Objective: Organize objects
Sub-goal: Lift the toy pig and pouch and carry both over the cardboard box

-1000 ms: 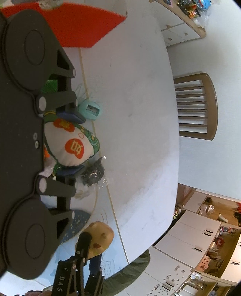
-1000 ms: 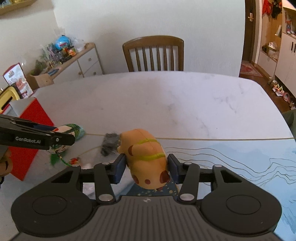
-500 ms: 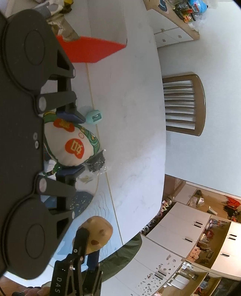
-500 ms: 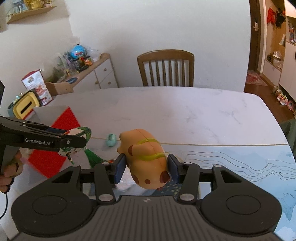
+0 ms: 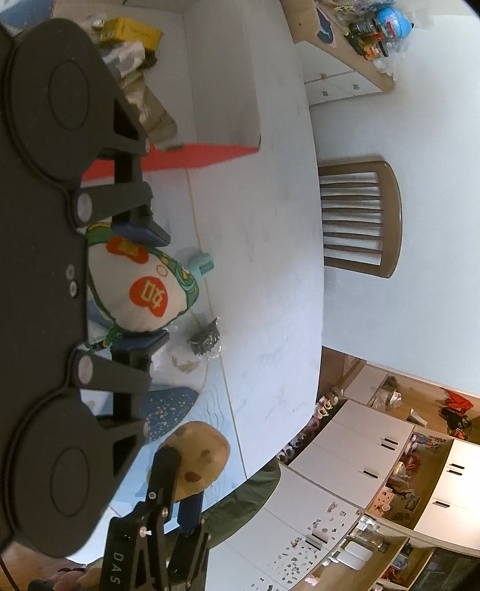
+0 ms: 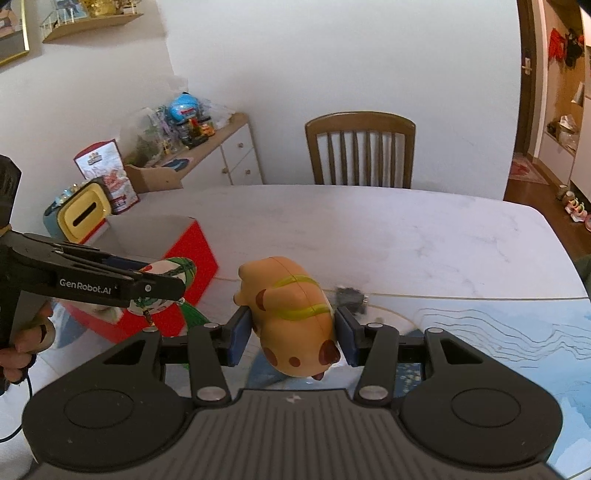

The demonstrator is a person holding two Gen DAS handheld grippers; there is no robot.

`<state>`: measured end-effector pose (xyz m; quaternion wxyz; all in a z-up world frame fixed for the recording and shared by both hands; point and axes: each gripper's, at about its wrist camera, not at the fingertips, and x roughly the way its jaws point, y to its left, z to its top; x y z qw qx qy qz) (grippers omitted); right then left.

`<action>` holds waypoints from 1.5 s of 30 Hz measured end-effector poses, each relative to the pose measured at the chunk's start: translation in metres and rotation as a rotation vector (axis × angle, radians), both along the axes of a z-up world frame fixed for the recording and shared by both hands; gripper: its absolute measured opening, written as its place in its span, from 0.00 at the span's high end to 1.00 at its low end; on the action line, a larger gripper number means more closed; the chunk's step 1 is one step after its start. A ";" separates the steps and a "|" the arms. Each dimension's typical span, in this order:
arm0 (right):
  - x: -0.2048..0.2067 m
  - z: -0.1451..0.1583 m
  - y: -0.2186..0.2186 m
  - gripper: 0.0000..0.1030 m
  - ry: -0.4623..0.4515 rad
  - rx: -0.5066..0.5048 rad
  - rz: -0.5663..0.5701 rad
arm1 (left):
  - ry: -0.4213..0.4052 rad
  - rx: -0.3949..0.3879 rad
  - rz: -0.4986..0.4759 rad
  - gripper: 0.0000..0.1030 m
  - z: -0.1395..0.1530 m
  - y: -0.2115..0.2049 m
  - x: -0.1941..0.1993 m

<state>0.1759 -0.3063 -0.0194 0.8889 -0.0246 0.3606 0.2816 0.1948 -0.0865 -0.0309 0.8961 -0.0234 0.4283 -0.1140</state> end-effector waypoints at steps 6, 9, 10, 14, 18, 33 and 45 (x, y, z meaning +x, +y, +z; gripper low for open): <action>-0.010 0.009 0.029 0.53 -0.008 0.007 0.016 | -0.023 -0.004 -0.004 0.54 0.014 0.024 -0.008; -0.014 0.012 0.045 0.53 -0.012 0.009 0.029 | -0.036 -0.005 -0.003 0.54 0.021 0.038 -0.011; -0.014 0.013 0.051 0.53 -0.016 0.008 0.033 | -0.040 -0.003 -0.002 0.54 0.023 0.045 -0.012; -0.016 0.016 0.077 0.53 -0.025 0.004 0.050 | -0.050 0.004 0.008 0.54 0.029 0.064 -0.014; -0.018 0.018 0.103 0.53 -0.026 -0.006 0.075 | -0.057 0.010 0.026 0.54 0.033 0.087 -0.014; -0.014 0.013 0.194 0.53 -0.008 -0.040 0.117 | -0.049 0.051 0.097 0.54 0.027 0.171 -0.005; -0.001 -0.013 0.264 0.53 0.003 -0.120 0.149 | -0.042 0.119 0.176 0.54 0.013 0.232 0.016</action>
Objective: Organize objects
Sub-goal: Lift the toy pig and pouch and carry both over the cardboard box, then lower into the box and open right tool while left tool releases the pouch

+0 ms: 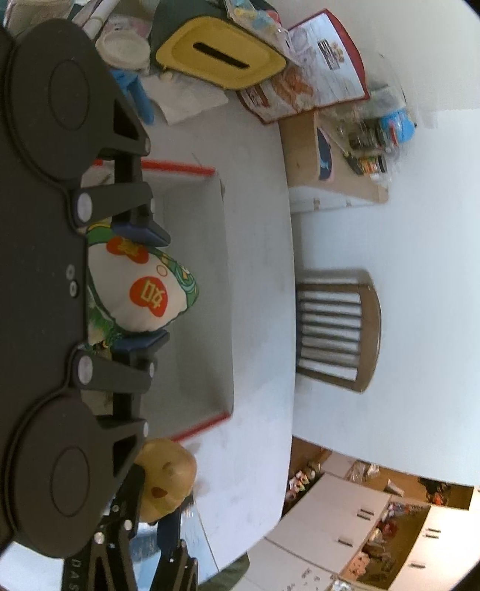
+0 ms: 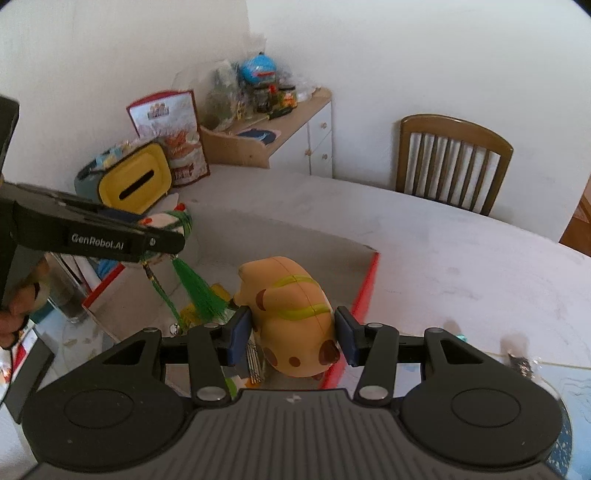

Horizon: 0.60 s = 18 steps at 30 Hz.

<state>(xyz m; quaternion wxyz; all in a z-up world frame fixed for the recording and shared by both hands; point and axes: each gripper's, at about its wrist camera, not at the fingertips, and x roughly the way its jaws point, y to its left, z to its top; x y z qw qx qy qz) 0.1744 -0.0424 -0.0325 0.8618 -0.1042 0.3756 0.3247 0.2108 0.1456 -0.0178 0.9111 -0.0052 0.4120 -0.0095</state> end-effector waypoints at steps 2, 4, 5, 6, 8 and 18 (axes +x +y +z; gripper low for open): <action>0.003 -0.008 0.014 0.53 0.002 -0.023 0.010 | 0.014 0.007 0.017 0.54 -0.007 0.009 0.005; 0.006 -0.018 0.026 0.53 0.005 -0.042 0.020 | 0.028 0.022 0.030 0.54 -0.013 0.016 0.011; 0.008 -0.023 0.031 0.53 0.008 -0.053 0.021 | 0.037 0.025 0.035 0.54 -0.017 0.019 0.012; 0.010 -0.027 0.035 0.53 0.013 -0.060 0.023 | 0.047 0.028 0.041 0.54 -0.021 0.022 0.014; 0.014 -0.037 0.043 0.53 0.025 -0.077 0.022 | 0.064 0.039 0.044 0.54 -0.029 0.025 0.017; 0.031 -0.074 0.064 0.53 0.051 -0.149 0.022 | 0.145 0.124 -0.021 0.54 -0.064 0.014 0.024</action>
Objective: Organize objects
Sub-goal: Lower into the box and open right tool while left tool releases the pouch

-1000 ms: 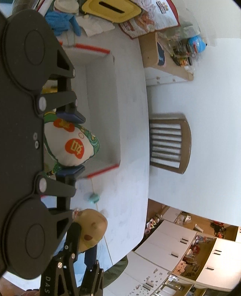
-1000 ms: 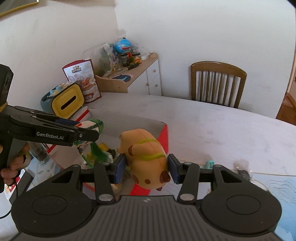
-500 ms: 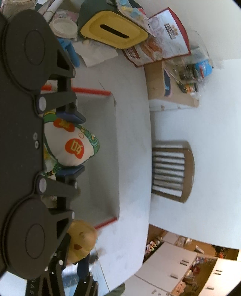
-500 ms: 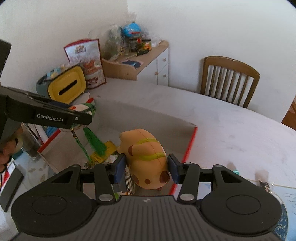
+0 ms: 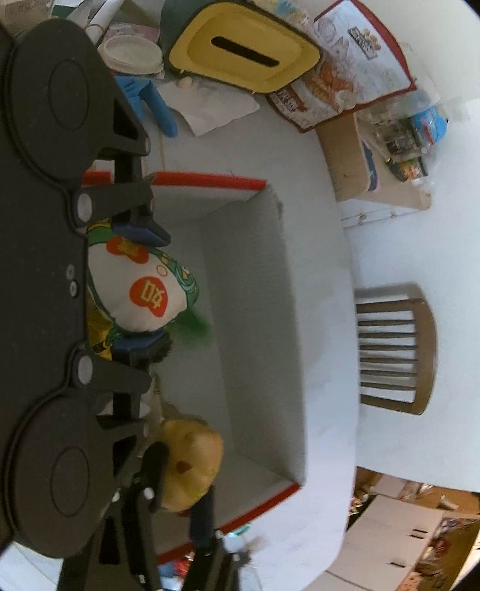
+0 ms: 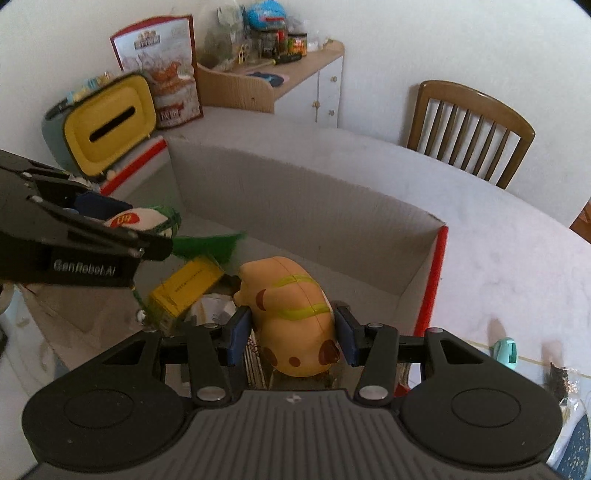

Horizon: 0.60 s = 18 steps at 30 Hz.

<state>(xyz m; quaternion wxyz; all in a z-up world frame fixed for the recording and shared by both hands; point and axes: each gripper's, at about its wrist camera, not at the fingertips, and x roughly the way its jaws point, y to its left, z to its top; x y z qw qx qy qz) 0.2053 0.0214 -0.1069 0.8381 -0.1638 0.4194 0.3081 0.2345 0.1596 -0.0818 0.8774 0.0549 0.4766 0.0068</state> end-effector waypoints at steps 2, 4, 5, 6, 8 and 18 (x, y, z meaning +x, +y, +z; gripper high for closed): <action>0.001 -0.005 0.002 0.53 0.006 -0.013 0.006 | 0.015 0.007 -0.010 0.54 -0.005 -0.001 0.001; 0.001 -0.009 0.004 0.52 0.010 -0.023 0.012 | 0.029 0.009 -0.016 0.54 -0.009 -0.002 0.001; 0.000 -0.010 0.005 0.52 0.007 -0.029 0.015 | 0.034 0.010 -0.019 0.54 -0.011 -0.003 0.001; 0.000 -0.012 0.006 0.52 0.006 -0.030 0.018 | 0.039 0.012 -0.022 0.54 -0.013 -0.003 0.000; -0.001 -0.014 0.007 0.52 0.014 -0.026 0.022 | 0.052 0.013 -0.027 0.54 -0.016 -0.004 0.001; -0.004 -0.013 0.007 0.49 0.023 -0.022 0.055 | 0.074 0.006 -0.026 0.53 -0.023 -0.006 -0.002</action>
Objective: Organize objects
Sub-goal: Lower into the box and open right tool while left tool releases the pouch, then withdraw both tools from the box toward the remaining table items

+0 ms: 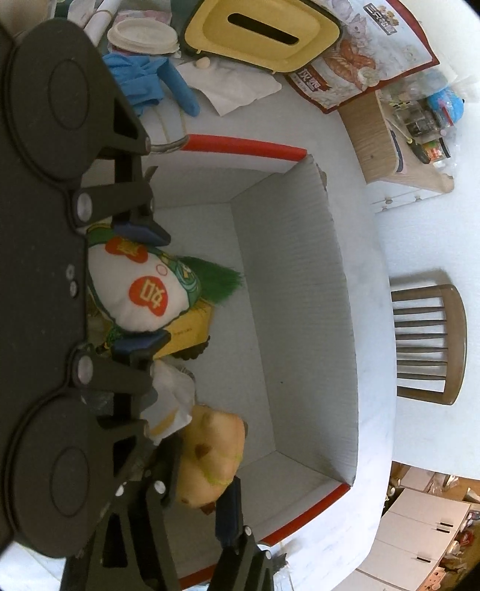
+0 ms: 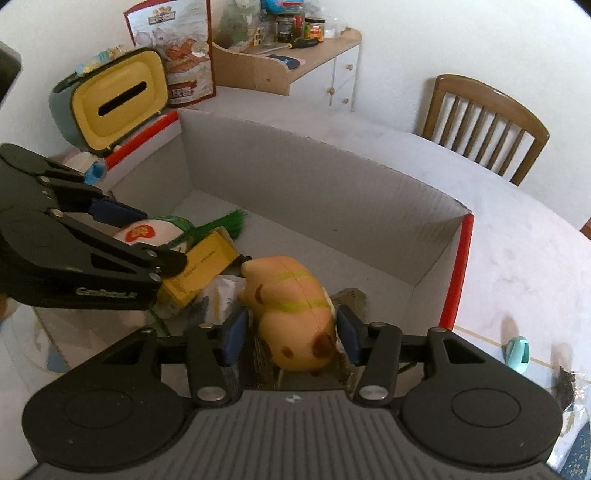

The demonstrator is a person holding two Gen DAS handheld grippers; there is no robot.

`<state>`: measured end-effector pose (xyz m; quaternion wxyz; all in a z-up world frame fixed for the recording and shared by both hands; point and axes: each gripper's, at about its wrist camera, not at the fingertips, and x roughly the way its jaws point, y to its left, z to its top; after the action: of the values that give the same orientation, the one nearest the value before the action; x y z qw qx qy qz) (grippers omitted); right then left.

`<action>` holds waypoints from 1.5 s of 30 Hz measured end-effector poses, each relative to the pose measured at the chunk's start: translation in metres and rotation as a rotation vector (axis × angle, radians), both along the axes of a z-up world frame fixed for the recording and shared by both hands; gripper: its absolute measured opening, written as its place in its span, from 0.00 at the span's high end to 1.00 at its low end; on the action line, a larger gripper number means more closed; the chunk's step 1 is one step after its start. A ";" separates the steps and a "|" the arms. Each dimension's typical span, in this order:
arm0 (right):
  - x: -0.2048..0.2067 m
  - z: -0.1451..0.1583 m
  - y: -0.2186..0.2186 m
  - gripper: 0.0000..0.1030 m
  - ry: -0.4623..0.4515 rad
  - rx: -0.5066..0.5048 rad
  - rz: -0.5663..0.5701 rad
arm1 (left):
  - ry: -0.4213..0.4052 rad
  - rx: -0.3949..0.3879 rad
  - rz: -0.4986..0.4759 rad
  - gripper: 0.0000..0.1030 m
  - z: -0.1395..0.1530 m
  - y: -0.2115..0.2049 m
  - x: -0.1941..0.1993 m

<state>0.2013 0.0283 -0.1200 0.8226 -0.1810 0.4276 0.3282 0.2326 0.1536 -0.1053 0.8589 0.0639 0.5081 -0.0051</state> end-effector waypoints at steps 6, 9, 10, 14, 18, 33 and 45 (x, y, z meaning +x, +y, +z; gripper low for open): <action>-0.004 0.011 -0.009 0.38 -0.016 0.024 0.004 | 0.006 -0.013 0.015 0.52 0.001 0.002 0.000; -0.008 0.017 -0.017 0.38 -0.020 0.038 0.002 | -0.001 -0.008 0.014 0.48 0.003 0.003 -0.002; -0.009 0.019 -0.020 0.38 -0.018 0.047 -0.001 | -0.004 -0.011 0.017 0.42 0.004 0.002 -0.003; -0.013 0.033 -0.035 0.38 -0.020 0.094 -0.013 | -0.026 -0.012 0.021 0.38 0.010 0.002 -0.009; -0.019 0.051 -0.051 0.37 -0.036 0.145 -0.023 | -0.043 -0.018 0.020 0.38 0.019 -0.003 -0.014; -0.040 0.090 -0.117 0.31 -0.075 0.265 -0.055 | -0.134 -0.035 -0.027 0.33 0.059 -0.042 -0.039; -0.038 0.107 -0.209 0.29 -0.125 0.298 -0.144 | -0.177 -0.080 -0.059 0.23 0.081 -0.091 -0.046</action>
<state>0.1633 -0.1805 -0.0131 0.8867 -0.0460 0.3339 0.3163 0.1863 0.0627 -0.0244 0.9019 0.0446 0.4274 -0.0449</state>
